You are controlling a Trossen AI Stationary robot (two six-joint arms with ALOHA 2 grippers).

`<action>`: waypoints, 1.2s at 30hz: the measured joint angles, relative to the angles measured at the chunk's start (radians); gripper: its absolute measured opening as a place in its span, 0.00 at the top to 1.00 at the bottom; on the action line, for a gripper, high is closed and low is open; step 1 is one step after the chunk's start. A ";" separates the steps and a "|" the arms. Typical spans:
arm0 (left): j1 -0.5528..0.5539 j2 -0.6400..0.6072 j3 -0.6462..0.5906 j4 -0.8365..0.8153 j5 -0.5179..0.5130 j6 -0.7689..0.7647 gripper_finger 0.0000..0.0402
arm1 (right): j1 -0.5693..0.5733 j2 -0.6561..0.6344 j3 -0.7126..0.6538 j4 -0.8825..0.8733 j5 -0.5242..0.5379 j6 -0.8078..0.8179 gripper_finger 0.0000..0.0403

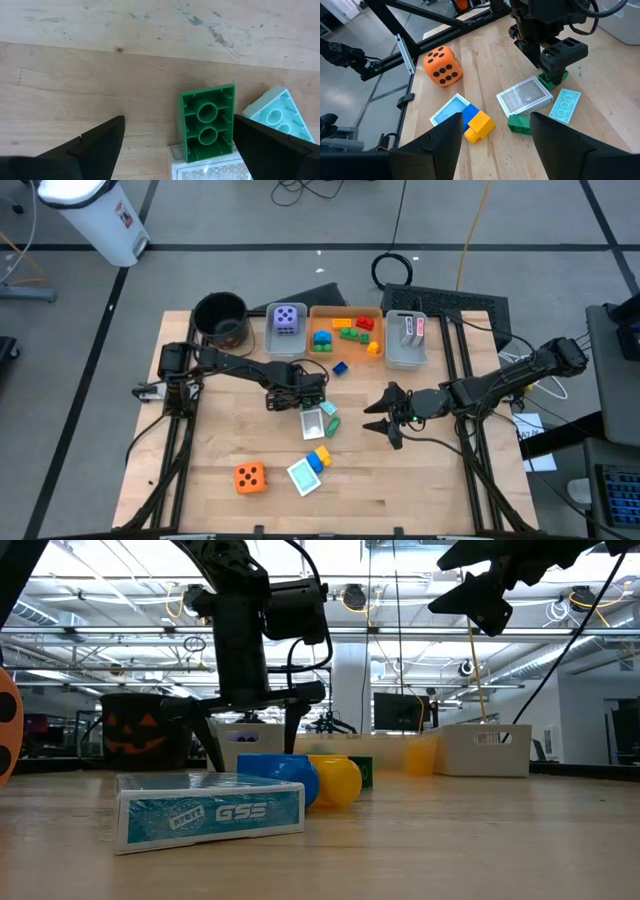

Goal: Pick & Place Toys
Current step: Put the top dark green game piece into the orange bin

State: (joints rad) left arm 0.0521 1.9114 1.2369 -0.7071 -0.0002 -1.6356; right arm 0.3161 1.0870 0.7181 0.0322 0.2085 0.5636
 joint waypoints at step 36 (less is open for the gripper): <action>0.000 -0.001 0.001 0.007 0.002 0.021 0.60 | 0.000 0.000 0.000 0.000 0.000 0.001 0.44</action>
State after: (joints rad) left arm 0.0521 1.9102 1.2381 -0.7004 0.0019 -1.6148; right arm 0.3164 1.0870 0.7177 0.0326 0.2085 0.5644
